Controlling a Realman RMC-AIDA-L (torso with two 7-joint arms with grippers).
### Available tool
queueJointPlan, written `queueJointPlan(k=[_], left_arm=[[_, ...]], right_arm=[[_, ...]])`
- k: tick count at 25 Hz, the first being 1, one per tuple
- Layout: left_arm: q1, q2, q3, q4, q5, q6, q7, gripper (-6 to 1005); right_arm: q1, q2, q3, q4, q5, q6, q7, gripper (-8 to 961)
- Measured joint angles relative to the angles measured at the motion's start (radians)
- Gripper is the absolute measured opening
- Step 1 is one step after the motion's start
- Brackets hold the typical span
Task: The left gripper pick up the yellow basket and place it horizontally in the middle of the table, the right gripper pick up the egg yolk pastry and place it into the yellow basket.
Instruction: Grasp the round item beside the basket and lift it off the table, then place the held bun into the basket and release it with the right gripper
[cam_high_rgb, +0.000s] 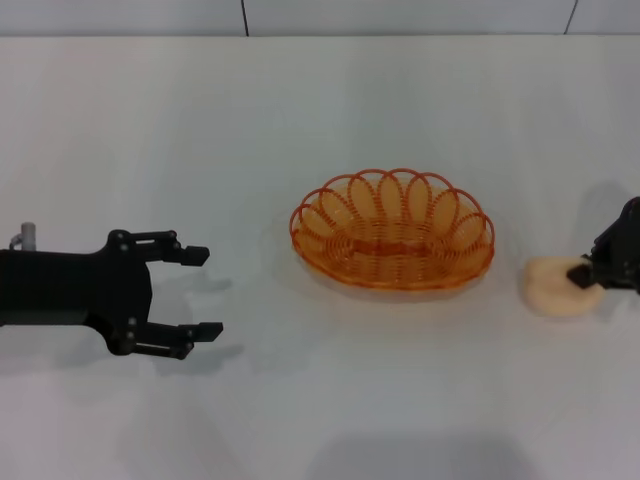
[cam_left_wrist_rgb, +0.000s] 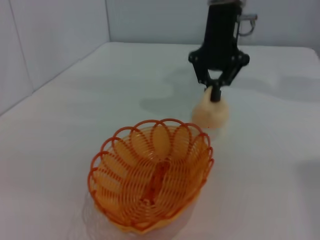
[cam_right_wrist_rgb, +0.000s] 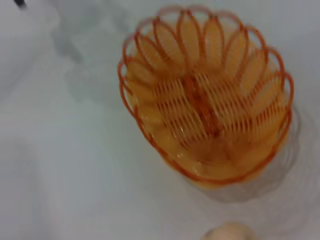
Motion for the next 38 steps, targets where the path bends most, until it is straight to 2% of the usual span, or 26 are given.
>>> queueJointPlan(k=[5, 10, 15, 22, 24, 27, 32, 38], left_arm=[[0.005, -0.002, 0.006, -0.002, 0.0, 0.013, 0.015, 829], [0.017, -0.004, 0.006, -0.004, -0.002, 0.022, 0.035, 828], [0.019, -0.004, 0.005, -0.002, -0.006, 0.023, 0.036, 828], [0.017, -0.005, 0.0, 0.005, -0.01, 0.017, 0.036, 828], [0.019, -0.005, -0.004, 0.005, -0.01, 0.014, 0.036, 828], [0.02, -0.005, -0.006, 0.004, -0.011, 0.008, 0.037, 828], [0.02, -0.005, -0.009, 0.004, -0.011, 0.0, 0.037, 828], [0.02, -0.005, -0.015, 0.004, -0.011, -0.01, 0.038, 828]], right_arm=[[0.02, -0.005, 0.055, -0.112, 0.034, -0.107, 0.042, 45], [0.068, 0.01, 0.05, -0.164, 0.062, -0.136, 0.096, 40], [0.084, 0.018, 0.013, -0.178, 0.152, -0.128, 0.135, 38], [0.082, 0.025, -0.114, -0.16, 0.23, 0.002, 0.159, 51], [0.069, 0.027, -0.206, -0.148, 0.257, 0.114, 0.166, 56], [0.049, 0.027, -0.284, -0.134, 0.282, 0.218, 0.173, 64], [0.047, 0.027, -0.337, -0.079, 0.308, 0.303, 0.173, 78], [0.051, 0.024, -0.337, -0.023, 0.339, 0.329, 0.163, 94]])
